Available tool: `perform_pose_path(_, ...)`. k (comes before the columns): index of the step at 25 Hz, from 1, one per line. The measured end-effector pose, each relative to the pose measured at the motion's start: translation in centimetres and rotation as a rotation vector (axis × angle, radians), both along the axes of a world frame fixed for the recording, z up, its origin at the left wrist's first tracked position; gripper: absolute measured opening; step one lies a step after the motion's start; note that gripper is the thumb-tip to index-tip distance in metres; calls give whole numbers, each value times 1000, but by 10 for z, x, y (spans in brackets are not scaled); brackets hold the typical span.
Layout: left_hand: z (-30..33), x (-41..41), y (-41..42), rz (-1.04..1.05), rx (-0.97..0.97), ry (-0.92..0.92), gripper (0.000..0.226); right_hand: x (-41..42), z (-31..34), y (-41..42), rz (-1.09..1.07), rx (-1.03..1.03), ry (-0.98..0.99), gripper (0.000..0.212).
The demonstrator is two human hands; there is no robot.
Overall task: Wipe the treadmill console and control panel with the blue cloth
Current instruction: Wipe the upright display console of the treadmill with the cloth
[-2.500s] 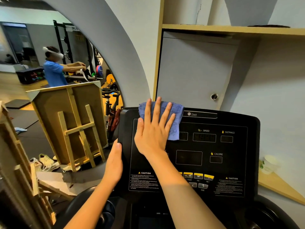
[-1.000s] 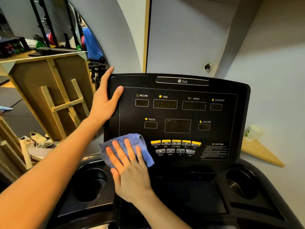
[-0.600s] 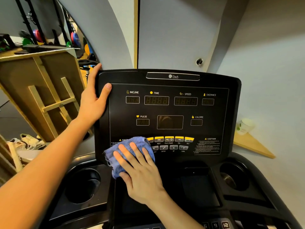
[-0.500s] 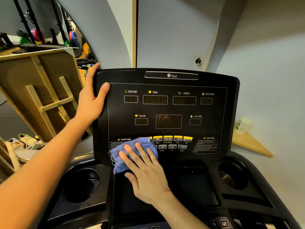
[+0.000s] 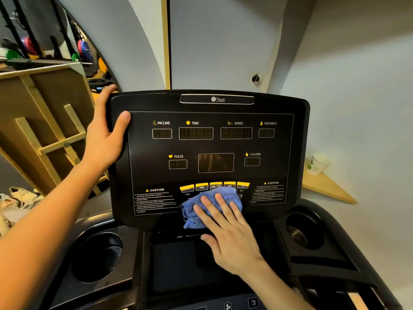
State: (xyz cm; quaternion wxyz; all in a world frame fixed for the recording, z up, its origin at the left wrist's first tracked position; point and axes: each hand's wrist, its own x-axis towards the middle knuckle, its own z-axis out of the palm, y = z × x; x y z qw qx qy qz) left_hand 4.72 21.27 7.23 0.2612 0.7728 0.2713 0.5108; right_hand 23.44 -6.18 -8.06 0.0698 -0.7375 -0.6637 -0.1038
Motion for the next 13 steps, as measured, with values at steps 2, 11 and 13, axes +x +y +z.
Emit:
perform_pose_path(2,0,1,-1,-8,-1,-4,54,12,0,-9,-17,5,-21,68)
perform_pose_path(11,-1,2,0,-22,-11,-14,53,57,-3,-39,-84,-11,-53,69)
perform_pose_path(13,-1,3,1,-12,-1,-5,52,66,-4,-45,-94,-10,-59,69)
